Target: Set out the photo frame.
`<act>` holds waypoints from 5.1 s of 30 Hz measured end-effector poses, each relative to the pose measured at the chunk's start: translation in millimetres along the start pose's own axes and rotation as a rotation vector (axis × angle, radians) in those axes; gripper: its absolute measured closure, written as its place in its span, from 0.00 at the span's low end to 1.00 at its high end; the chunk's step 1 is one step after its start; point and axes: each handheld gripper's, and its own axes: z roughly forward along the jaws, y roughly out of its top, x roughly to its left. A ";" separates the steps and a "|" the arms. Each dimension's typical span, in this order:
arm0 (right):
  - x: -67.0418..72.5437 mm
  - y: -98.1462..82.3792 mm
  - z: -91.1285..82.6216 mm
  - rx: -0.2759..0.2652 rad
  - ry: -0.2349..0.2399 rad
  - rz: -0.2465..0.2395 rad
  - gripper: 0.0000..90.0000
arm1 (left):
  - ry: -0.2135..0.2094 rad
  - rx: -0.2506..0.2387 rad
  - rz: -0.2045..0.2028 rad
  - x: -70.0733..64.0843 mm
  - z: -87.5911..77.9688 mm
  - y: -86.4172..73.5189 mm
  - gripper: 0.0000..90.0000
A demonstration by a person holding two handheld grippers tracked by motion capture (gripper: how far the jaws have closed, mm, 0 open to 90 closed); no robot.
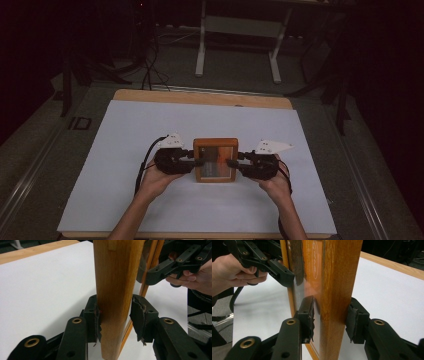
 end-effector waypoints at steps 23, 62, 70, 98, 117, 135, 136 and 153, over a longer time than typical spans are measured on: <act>4.9 6.3 19.3 0.009 0.018 0.025 0.69 | 0.009 0.022 -0.053 10.8 -14.9 -4.1 0.67; 5.1 -1.7 35.4 -0.001 0.062 0.125 0.69 | 0.010 -0.008 -0.124 19.7 -23.1 -16.1 0.66; 4.2 -4.3 38.2 0.000 0.074 0.141 0.70 | 0.005 -0.009 -0.133 22.5 -23.5 -18.1 0.66; -0.1 -13.8 46.2 0.018 0.087 0.173 0.70 | 0.009 0.010 -0.160 27.5 -18.7 -26.3 0.66; -3.3 -21.2 51.6 0.017 0.090 0.184 0.70 | -0.013 -0.009 -0.195 35.7 -14.0 -35.7 0.66; -2.8 -21.5 52.9 0.013 0.073 0.171 0.68 | -0.012 -0.008 -0.199 33.6 -15.1 -36.6 0.68; -2.5 -21.2 52.8 0.015 0.072 0.170 0.68 | -0.013 -0.006 -0.202 33.6 -15.2 -36.4 0.68; -2.9 -15.1 40.7 -0.013 0.058 0.176 0.60 | 0.011 -0.021 -0.186 29.7 -23.7 -34.0 0.56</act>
